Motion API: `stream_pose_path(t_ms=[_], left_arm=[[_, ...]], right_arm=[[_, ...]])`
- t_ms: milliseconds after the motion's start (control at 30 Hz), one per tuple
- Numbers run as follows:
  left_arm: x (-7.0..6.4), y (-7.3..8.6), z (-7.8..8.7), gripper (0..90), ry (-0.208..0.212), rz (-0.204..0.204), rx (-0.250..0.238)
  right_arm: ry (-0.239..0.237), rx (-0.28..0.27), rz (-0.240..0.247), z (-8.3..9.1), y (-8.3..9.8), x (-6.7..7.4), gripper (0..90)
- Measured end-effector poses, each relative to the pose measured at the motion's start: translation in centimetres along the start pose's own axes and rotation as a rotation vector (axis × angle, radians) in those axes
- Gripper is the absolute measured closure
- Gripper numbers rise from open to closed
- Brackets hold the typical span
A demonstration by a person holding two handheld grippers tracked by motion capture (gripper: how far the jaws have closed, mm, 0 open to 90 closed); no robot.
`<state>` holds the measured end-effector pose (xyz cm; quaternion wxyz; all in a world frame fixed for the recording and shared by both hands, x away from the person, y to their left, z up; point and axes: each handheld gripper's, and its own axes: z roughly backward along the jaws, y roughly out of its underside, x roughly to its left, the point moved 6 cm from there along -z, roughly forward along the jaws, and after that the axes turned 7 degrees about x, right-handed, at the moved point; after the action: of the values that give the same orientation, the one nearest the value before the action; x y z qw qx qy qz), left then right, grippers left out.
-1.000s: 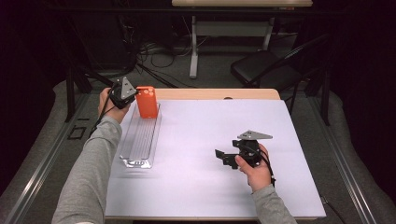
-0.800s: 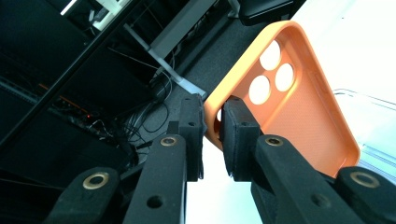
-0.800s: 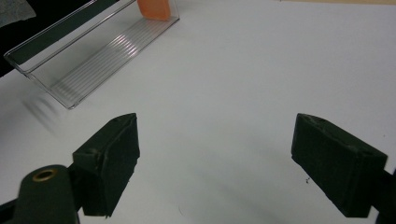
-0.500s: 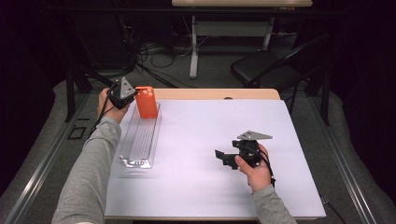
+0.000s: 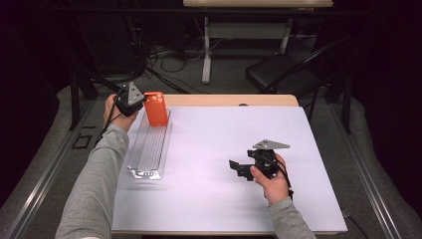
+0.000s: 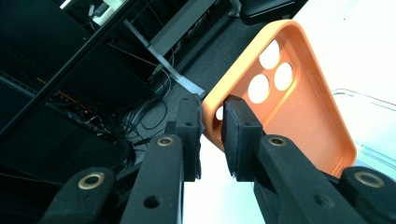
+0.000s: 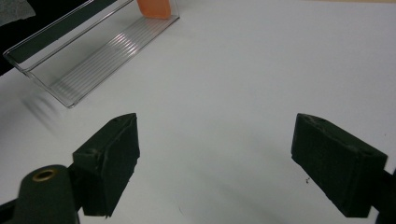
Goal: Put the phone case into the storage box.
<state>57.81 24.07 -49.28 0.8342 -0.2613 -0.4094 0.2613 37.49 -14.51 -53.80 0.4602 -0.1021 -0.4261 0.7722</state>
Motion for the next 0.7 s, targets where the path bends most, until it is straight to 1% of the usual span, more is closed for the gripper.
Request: stream_pose_path(t_ms=[400, 700], left_arm=[[0.33, 0.0, 0.2, 75.4, -0.009, 0.014, -0.008], [0.29, 0.03, 0.17, 71.4, 0.0, 0.033, -0.009]], right_arm=[[0.0, 0.001, -0.001, -0.02, 0.01, 0.01, 15.1], [0.001, 0.002, 0.0, -0.03, 0.03, 0.0, 15.1]])
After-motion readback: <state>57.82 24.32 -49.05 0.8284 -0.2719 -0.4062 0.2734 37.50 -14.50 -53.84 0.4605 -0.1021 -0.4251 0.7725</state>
